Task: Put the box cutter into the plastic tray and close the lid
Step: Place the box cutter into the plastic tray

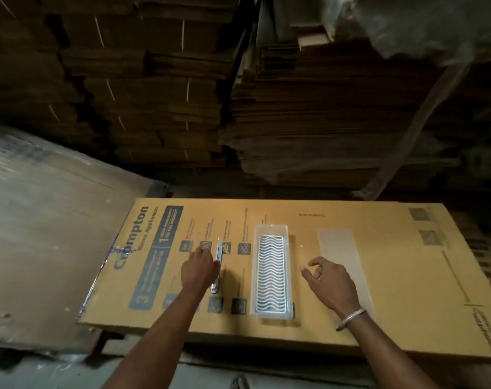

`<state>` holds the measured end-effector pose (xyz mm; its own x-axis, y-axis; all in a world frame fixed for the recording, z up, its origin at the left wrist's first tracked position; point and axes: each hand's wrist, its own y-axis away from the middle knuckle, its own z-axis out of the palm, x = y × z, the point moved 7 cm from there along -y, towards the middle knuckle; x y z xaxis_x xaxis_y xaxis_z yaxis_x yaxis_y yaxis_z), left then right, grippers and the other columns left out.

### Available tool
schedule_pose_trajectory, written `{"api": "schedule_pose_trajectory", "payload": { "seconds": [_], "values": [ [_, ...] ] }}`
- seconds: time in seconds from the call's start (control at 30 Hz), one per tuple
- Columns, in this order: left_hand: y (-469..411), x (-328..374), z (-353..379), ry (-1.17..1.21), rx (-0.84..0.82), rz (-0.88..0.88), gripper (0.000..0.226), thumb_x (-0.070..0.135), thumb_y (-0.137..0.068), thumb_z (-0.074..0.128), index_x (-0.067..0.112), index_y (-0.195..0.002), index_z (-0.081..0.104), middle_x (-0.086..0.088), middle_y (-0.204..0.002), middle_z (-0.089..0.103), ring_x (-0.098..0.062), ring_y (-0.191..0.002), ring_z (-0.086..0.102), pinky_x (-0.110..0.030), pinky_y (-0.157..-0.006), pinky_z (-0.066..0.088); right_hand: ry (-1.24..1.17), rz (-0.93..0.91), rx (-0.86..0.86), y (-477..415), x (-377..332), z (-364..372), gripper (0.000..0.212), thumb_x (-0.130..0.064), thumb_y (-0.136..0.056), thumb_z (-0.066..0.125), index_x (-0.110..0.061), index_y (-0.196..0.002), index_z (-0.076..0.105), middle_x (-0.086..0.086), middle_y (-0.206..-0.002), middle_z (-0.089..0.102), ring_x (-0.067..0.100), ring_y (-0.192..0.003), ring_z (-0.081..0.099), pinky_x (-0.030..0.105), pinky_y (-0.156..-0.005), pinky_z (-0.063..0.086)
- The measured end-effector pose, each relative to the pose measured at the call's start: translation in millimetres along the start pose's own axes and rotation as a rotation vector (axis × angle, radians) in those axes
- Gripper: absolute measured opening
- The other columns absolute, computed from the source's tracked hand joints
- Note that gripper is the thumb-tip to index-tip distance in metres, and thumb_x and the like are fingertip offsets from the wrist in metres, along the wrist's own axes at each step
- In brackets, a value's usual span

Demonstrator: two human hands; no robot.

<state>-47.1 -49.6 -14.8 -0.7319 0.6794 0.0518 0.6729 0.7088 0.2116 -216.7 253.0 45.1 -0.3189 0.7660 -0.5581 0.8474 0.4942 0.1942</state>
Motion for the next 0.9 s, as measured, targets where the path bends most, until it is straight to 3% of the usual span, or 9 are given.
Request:
{"api": "schedule_pose_trajectory", "payload": {
  "seconds": [0.07, 0.17, 0.7, 0.9],
  "values": [
    [1.7, -7.0, 17.1, 0.017, -0.102, -0.067, 0.041, 0.040, -0.098, 0.052, 0.008, -0.124, 0.058, -0.010, -0.126, 0.059, -0.031, -0.115, 0.061, -0.043, -0.083, 0.054, 0.016, 0.030, -0.025, 2.3, 3.5, 6.2, 0.031, -0.052, -0.089, 0.064, -0.030, -0.110, 0.069, -0.011, -0.069, 0.066, 0.008, -0.072, 0.064, 0.031, -0.064, 0.054],
    [5.1, -10.1, 36.6, 0.033, -0.129, -0.081, 0.038, 0.042, -0.097, 0.053, 0.010, -0.119, 0.057, -0.009, -0.122, 0.061, -0.031, -0.112, 0.064, -0.043, -0.082, 0.054, 0.015, 0.049, -0.044, 8.1, 7.9, 13.4, 0.030, -0.052, -0.090, 0.065, -0.029, -0.110, 0.070, -0.012, -0.068, 0.065, 0.009, -0.073, 0.063, 0.032, -0.065, 0.053],
    [-11.4, 5.6, 73.2, 0.324, -0.135, -0.158, 0.025, 0.011, -0.104, 0.038, -0.003, -0.124, 0.046, -0.024, -0.121, 0.060, -0.042, -0.110, 0.063, -0.048, -0.090, 0.050, 0.019, 0.087, -0.028, 2.0, 15.1, 26.2, 0.027, -0.049, -0.091, 0.063, -0.028, -0.108, 0.069, -0.009, -0.065, 0.064, 0.009, -0.071, 0.062, 0.031, -0.065, 0.053],
    [-18.4, -1.3, 96.9, 0.482, -0.192, -0.226, 0.016, 0.011, -0.100, 0.044, 0.001, -0.114, 0.044, -0.027, -0.113, 0.064, -0.044, -0.102, 0.064, -0.042, -0.073, 0.045, 0.021, 0.109, -0.059, 2.9, 22.3, 36.0, 0.026, -0.048, -0.091, 0.063, -0.028, -0.108, 0.069, -0.010, -0.064, 0.065, 0.008, -0.070, 0.062, 0.028, -0.061, 0.049]
  ]
}}
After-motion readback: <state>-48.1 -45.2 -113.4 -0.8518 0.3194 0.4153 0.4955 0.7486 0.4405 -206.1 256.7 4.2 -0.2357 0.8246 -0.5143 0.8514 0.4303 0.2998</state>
